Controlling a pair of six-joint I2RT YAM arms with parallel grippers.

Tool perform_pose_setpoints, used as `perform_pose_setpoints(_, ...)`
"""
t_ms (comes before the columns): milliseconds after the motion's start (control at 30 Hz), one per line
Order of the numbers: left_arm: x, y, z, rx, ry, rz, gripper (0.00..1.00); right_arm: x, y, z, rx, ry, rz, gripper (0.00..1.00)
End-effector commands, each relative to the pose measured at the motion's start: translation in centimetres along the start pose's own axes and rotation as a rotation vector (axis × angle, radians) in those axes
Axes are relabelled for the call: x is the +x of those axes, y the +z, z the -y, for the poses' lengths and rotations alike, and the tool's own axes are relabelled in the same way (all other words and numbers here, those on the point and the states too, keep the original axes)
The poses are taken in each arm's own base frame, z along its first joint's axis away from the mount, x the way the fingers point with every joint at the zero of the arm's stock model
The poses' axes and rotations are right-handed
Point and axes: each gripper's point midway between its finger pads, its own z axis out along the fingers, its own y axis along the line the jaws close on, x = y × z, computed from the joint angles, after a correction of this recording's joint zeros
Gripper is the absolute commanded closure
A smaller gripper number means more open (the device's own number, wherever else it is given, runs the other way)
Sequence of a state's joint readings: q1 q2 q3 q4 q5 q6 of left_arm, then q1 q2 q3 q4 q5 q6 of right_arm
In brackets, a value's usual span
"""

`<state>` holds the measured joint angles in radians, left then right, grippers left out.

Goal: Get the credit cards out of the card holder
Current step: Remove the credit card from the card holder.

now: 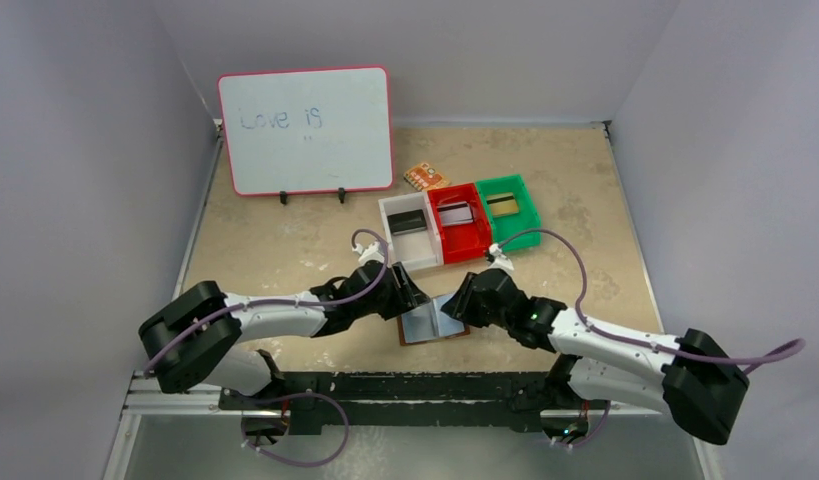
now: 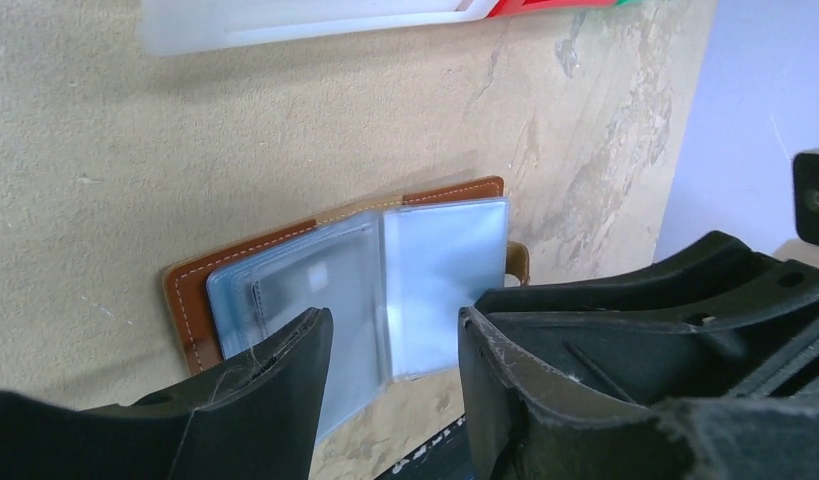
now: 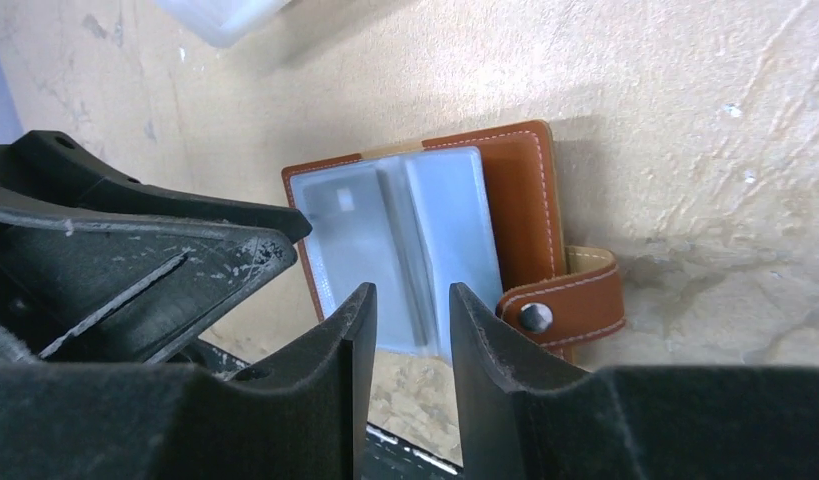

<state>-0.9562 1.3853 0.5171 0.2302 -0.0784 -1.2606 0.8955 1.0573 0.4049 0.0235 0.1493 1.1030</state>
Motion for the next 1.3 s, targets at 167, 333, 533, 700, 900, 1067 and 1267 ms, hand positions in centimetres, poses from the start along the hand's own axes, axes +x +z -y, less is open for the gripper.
perform_pose_setpoints(167, -4.8, -2.9, 0.8, -0.066, 0.001, 0.223, 0.52, -1.9, -0.7, -1.0, -0.055, -0.115, 0.083, 0.61)
perform_pose_setpoints(333, -7.4, -6.5, -2.5, -0.218, -0.024, 0.374, 0.52, -2.0, 0.4, -2.3, -0.039, -0.218, 0.05, 0.59)
perform_pose_setpoints(533, -9.0, -9.5, -3.6, -0.247, -0.051, 0.469, 0.51, -0.5, 2.0, -3.3, 0.04, -0.348, 0.016, 0.49)
perform_pose_setpoints(700, -9.3, -10.1, -3.8, -0.252, -0.05, 0.483, 0.51, 1.5, 3.7, -3.3, 0.151, -0.422, -0.017, 0.45)
perform_pose_setpoints(900, -9.3, -10.4, -3.7, -0.256, -0.046, 0.48, 0.51, 2.9, 4.8, -1.7, 0.292, -0.459, -0.038, 0.4)
perform_pose_setpoints(1067, -9.3, -10.5, -3.8, -0.255, -0.048, 0.482, 0.51, 3.0, 4.5, -2.0, 0.295, -0.467, -0.035, 0.39)
perform_pose_setpoints(1267, -9.1, -10.1, -3.8, -0.255, -0.043, 0.47, 0.51, 2.4, 3.4, -3.9, 0.243, -0.48, -0.032, 0.35)
